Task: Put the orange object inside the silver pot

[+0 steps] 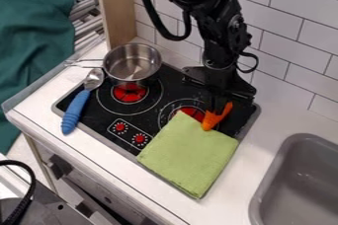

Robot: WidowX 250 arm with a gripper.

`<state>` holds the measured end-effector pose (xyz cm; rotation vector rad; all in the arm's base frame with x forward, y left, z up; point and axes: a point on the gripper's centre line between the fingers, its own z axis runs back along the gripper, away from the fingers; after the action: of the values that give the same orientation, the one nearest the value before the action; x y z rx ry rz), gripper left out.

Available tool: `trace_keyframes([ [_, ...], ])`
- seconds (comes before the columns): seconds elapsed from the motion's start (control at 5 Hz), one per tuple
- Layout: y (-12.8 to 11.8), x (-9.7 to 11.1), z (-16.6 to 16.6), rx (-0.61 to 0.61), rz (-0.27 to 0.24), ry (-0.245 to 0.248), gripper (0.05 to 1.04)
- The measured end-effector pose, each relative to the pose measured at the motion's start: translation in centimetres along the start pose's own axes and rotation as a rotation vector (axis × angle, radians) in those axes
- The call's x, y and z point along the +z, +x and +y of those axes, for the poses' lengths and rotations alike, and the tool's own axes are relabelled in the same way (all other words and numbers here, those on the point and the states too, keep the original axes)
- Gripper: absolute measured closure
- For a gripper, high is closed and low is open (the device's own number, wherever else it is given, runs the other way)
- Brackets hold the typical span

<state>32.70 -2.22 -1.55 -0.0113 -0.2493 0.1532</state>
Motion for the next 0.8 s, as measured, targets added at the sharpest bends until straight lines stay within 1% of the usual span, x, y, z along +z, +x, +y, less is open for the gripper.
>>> trace_keyframes([
  [0.2,-0.36,-0.03,-0.02,0.002,0.019,-0.005,0.834],
  [0.4,-0.59,-0.15,0.34,0.008,0.032,0.001,0.556],
  [0.6,-0.80,-0.48,0.39,0.012,0.044,0.004,0.214],
  [0.8,-0.84,-0.59,0.48,0.015,0.047,0.010,0.060],
])
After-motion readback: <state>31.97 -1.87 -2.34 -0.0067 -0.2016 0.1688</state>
